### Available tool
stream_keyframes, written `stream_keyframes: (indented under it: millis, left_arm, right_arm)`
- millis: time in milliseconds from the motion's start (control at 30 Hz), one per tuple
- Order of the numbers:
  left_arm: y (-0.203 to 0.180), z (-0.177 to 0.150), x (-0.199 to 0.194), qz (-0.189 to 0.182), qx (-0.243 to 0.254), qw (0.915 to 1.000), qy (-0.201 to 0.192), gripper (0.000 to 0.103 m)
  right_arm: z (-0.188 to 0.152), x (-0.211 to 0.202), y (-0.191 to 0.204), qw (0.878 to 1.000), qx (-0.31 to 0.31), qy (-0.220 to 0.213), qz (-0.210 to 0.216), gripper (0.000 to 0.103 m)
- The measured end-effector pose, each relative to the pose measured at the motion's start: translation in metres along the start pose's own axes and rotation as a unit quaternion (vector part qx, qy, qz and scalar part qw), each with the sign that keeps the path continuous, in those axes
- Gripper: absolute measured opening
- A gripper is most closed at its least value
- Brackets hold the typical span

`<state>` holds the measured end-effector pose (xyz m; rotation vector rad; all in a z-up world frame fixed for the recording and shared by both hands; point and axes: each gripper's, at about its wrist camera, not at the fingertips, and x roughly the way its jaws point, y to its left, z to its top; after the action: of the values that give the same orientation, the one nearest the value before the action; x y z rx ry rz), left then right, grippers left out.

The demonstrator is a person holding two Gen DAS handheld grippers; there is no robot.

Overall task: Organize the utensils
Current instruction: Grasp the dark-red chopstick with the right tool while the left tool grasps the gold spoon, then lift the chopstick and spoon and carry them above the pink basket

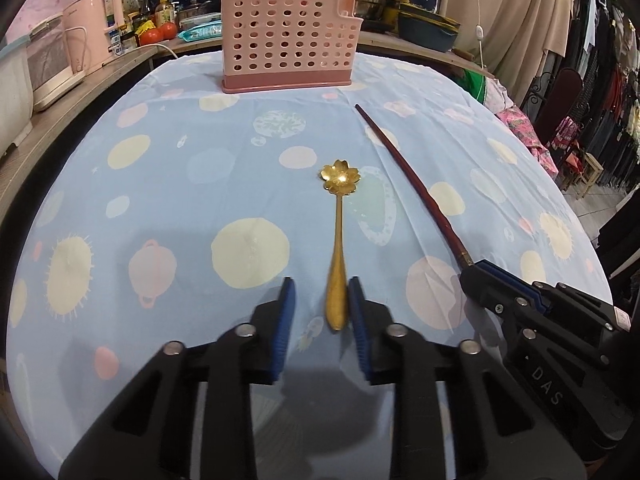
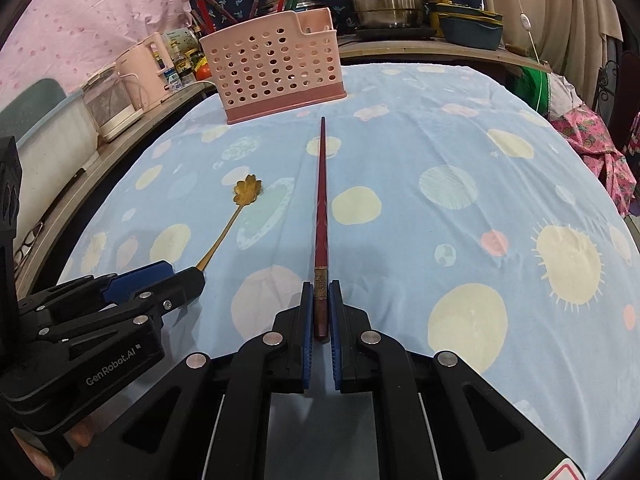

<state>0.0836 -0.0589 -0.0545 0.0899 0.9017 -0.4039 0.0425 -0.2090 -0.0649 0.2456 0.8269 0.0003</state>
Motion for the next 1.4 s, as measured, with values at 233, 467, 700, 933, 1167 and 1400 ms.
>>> stream_keyframes:
  millis: [233, 467, 700, 933, 1167, 1400]
  left_arm:
    - [0.007, 0.003, -0.01, -0.006, -0.015, 0.9998, -0.006, 0.011]
    - [0.019, 0.016, -0.033, 0.001, -0.035, 0.9989, -0.032, 0.01]
    - [0.031, 0.036, -0.055, 0.004, -0.048, 0.997, -0.06, 0.008]
    - [0.041, 0.055, -0.064, 0.001, -0.058, 0.9958, -0.071, 0.001]
    - [0.051, 0.075, -0.068, -0.005, -0.07, 0.995, -0.071, 0.001]
    - [0.058, 0.107, -0.072, -0.01, -0.071, 0.9934, -0.09, 0.001]
  right_arm:
    - [-0.002, -0.005, -0.001, 1.0, 0.001, -0.003, 0.005, 0.008]
    - [0.003, -0.021, 0.001, 1.0, 0.006, -0.019, 0.016, 0.007]
    - [0.022, -0.051, 0.003, 0.998, 0.012, -0.06, 0.033, 0.007]
    - [0.055, -0.081, -0.003, 0.992, 0.032, -0.107, 0.055, 0.007]
    - [0.094, -0.096, -0.012, 0.985, 0.047, -0.148, 0.074, 0.007]
    - [0.139, -0.099, -0.016, 0.98, 0.04, -0.182, 0.074, 0.007]
